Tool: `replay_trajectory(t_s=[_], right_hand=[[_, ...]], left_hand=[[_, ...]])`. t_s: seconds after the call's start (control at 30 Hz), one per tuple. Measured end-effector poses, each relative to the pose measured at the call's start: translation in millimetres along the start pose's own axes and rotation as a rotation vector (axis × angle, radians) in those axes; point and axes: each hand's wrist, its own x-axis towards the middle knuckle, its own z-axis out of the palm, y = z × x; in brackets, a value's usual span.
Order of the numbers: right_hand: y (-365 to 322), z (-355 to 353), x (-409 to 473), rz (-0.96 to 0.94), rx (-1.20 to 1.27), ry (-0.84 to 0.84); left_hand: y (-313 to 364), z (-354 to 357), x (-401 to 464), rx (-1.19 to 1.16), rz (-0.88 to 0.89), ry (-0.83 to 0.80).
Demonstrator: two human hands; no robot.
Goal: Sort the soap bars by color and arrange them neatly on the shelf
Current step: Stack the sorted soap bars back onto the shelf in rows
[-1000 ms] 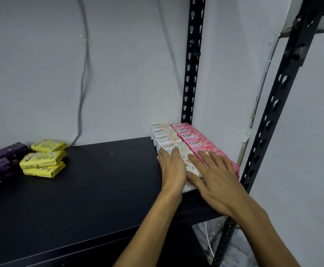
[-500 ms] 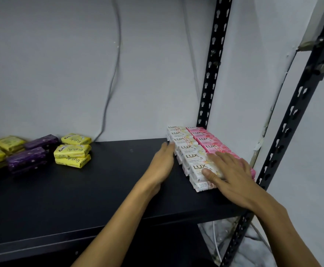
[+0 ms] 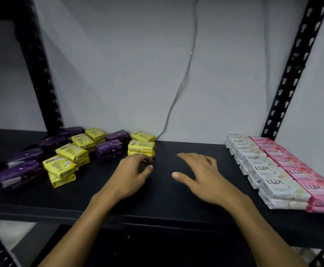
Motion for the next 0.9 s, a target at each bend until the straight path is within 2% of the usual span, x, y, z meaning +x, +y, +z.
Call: replay_trajectory(t_s=[0.1, 0.17, 0.27, 0.37, 0.47, 0.63, 0.77, 0.9], right_hand=[[-21, 30, 46, -0.046, 0.026, -0.067], [-33, 44, 74, -0.041, 0.098, -0.052], [-38, 60, 106, -0.055, 0.190, 0.052], [-31, 74, 123, -0.080, 0.235, 0.074], [-21, 80, 128, -0.087, 0.316, 0.111], [-15, 87, 132, -0.076, 0.434, 0.164], [-14, 84, 135, -0.050, 0.475, 0.173], [-13, 80, 134, -0.019, 0.488, 0.166]], left_hand=[[-28, -4, -9, 0.091, -0.053, -0.024], [-38, -5, -12, 0.100, -0.076, 0.005], [-42, -1, -6, 0.153, -0.100, 0.129], [-51, -10, 11, 0.364, -0.074, 0.279], [-70, -33, 35, 0.458, -0.069, 0.307], [-94, -36, 50, 0.373, -0.216, 0.188], [-107, -36, 48, 0.203, -0.241, 0.189], [-107, -37, 43, 0.209, -0.228, 0.187]])
